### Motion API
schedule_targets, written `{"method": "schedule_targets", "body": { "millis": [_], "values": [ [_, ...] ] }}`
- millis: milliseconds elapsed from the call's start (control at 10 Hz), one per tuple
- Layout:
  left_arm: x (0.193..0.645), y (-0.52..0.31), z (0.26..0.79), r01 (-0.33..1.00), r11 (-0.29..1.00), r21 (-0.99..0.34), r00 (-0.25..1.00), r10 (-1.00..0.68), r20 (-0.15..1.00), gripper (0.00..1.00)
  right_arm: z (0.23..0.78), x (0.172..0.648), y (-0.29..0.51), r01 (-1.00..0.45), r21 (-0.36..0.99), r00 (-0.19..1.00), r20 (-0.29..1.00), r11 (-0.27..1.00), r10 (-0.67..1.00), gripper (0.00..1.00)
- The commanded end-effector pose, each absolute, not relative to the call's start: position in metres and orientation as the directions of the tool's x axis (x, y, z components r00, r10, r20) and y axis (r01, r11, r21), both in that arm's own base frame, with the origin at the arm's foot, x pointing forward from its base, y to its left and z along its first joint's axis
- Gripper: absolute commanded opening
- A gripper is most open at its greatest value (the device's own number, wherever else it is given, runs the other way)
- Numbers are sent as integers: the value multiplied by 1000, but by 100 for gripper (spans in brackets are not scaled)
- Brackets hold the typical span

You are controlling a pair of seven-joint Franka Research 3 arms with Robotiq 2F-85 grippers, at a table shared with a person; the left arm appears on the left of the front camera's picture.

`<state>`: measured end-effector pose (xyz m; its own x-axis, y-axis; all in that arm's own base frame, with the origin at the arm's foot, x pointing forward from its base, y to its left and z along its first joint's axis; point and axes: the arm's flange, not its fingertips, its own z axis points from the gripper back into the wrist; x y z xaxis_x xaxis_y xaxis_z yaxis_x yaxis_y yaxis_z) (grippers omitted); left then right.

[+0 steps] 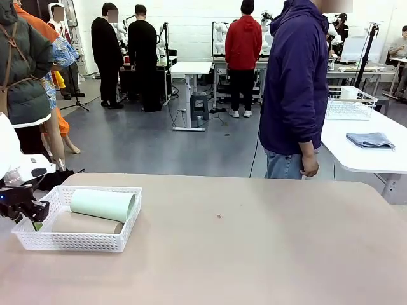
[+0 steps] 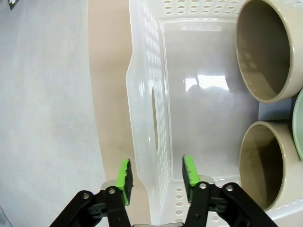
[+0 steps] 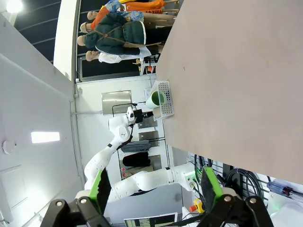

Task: Clean and organize the cups into the basket.
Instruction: Move the Organizing basket back to the left side of the table.

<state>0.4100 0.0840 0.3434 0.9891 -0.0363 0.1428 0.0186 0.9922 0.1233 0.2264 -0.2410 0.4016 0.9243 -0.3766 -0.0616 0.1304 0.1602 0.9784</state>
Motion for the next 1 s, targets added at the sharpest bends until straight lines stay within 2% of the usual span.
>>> {"method": "schedule_targets", "body": {
  "millis": [0, 100, 500, 700, 800, 900],
  "values": [
    [402, 93, 335, 22, 989, 146, 988, -44, 150, 96, 401, 223, -238, 152, 975, 922, -81, 162, -378, 100],
    [408, 93, 336, 24, 989, 145, 989, -44, 140, 100, 401, 223, -238, 152, 975, 922, -81, 162, -378, 100],
    [401, 86, 341, -19, 993, 117, 988, 2, 151, 100, 401, 223, -238, 152, 975, 922, -81, 162, -378, 100],
    [387, 79, 361, -66, 991, 112, 968, 37, 248, 100, 401, 223, -238, 152, 975, 922, -81, 162, -378, 100],
    [356, 68, 381, -104, 992, 71, 945, 76, 319, 100, 401, 223, -238, 152, 975, 922, -81, 162, -378, 100],
    [320, 52, 398, -84, 995, 44, 930, 62, 362, 100, 401, 223, -238, 152, 975, 922, -81, 162, -378, 100]
  ]
}}
